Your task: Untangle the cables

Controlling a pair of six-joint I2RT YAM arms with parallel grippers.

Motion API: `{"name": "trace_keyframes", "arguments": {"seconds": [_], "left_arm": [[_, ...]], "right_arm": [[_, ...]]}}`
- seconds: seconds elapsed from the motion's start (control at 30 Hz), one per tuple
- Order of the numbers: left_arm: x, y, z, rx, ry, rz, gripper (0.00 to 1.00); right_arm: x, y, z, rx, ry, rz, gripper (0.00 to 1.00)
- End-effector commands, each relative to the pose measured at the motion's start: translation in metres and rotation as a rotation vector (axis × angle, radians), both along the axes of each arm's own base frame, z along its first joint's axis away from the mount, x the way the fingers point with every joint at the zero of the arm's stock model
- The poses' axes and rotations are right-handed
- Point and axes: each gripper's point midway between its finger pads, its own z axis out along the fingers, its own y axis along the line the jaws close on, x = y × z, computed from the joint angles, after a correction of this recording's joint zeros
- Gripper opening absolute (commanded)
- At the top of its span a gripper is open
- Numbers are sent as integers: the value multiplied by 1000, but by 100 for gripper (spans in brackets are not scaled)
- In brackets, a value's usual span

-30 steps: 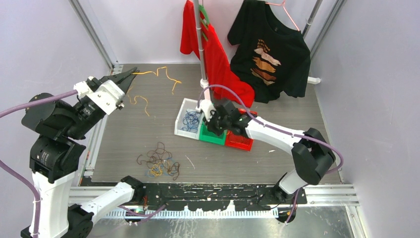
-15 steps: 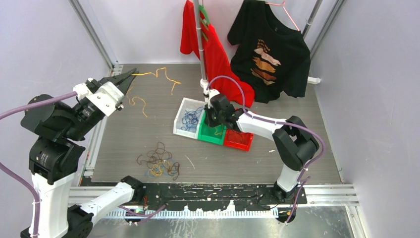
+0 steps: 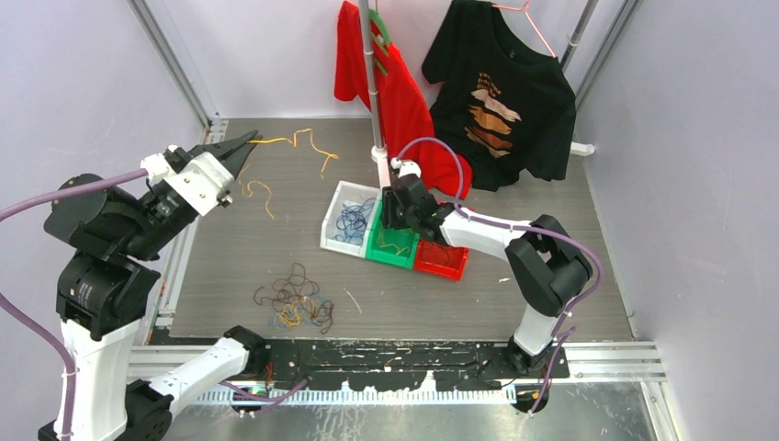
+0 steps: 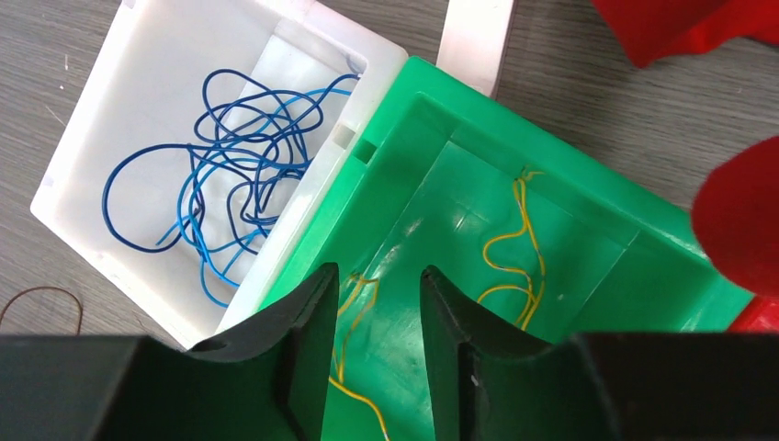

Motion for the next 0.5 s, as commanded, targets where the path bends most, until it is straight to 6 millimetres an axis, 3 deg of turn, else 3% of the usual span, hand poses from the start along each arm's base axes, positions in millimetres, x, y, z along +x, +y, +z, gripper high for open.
{"name": "trace_keyframes", "arguments": {"seconds": [0.0, 0.23, 0.47], "left_arm": [[2, -9, -8, -19, 46, -40, 1], [19, -35, -22, -98, 157, -130, 0], [49, -83, -24, -242, 304, -301, 0]], "right_arm": [[16, 10, 56, 101, -115, -25, 45], [8, 1, 94, 151, -177, -16, 49], [-5, -34, 138, 215, -249, -70, 51]]}}
